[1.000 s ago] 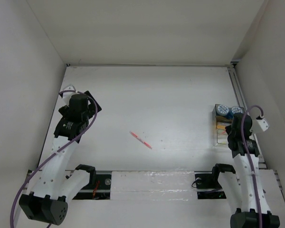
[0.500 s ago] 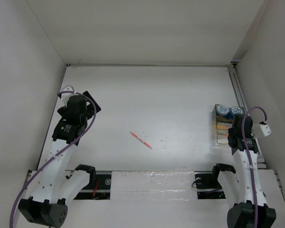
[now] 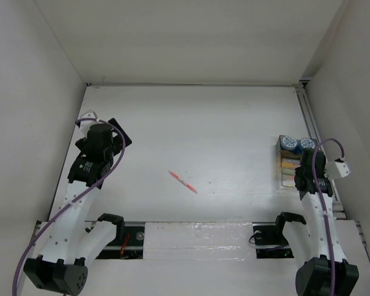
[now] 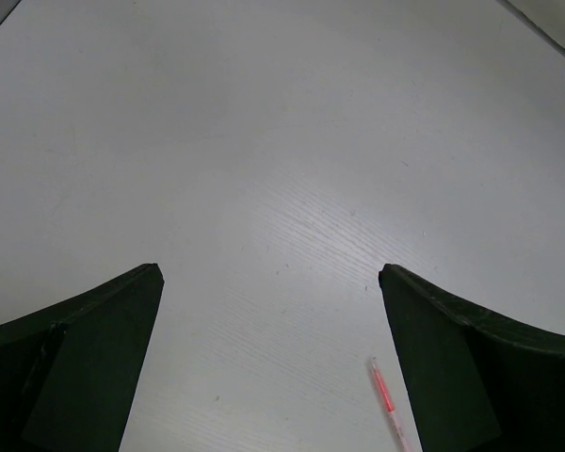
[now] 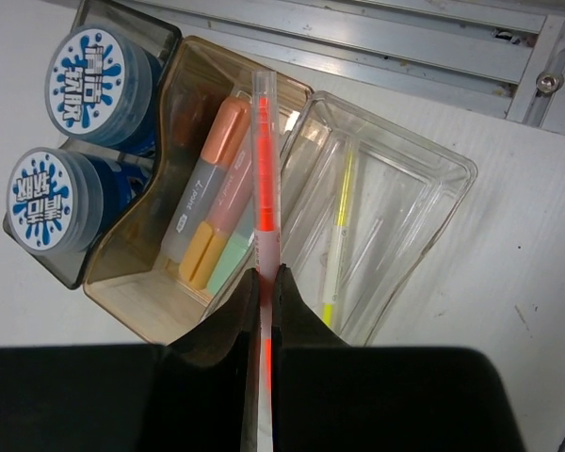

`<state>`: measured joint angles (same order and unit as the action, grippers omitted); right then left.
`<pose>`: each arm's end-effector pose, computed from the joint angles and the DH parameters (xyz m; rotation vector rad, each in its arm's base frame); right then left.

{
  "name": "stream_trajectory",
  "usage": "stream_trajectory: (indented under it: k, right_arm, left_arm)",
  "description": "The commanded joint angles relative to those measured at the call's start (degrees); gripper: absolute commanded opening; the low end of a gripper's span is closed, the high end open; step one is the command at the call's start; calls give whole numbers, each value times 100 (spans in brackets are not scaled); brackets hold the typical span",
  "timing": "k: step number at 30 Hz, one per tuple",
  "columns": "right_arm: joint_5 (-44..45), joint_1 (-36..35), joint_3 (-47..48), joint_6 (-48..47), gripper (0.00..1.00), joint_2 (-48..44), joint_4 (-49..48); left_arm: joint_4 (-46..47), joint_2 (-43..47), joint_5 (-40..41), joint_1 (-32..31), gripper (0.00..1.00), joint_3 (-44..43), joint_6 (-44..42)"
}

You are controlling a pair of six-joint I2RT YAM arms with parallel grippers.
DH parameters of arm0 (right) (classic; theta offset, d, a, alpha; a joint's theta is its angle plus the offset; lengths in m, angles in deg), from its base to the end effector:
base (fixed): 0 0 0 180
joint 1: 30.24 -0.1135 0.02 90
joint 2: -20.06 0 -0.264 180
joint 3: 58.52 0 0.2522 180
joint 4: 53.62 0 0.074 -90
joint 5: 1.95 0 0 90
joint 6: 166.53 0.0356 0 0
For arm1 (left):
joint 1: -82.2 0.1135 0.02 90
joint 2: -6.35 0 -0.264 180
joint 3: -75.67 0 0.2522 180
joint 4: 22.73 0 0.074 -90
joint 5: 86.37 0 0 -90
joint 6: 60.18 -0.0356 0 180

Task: Sort the stationery into containers
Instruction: Place the stationery into the container

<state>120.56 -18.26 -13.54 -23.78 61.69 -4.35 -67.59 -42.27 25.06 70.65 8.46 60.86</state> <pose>0.1396 -0.0492 0.2289 1.4111 1.7366 -0.2940 0.1795 -0.0234 0.3446 -0.5656 1.9150 -0.0980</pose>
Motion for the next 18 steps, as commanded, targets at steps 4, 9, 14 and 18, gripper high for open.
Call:
stream_trajectory:
  k: [4,9,14,18]
  right_arm:
    - [-140,32,-46,25,1,55,-264]
    - [-245,32,-46,25,4,56,-264]
    - [-245,32,-99,94,11,-49,-203]
    - [-298,32,-160,147,11,-251,-202]
  left_arm:
    - [130,81,1,-23,100,-166,-55]
    - [130,81,1,-23,100,-166,-55]
    - [130,134,1,-23,100,-166,-55]
    - [130,134,1,-23,100,-166,-55]
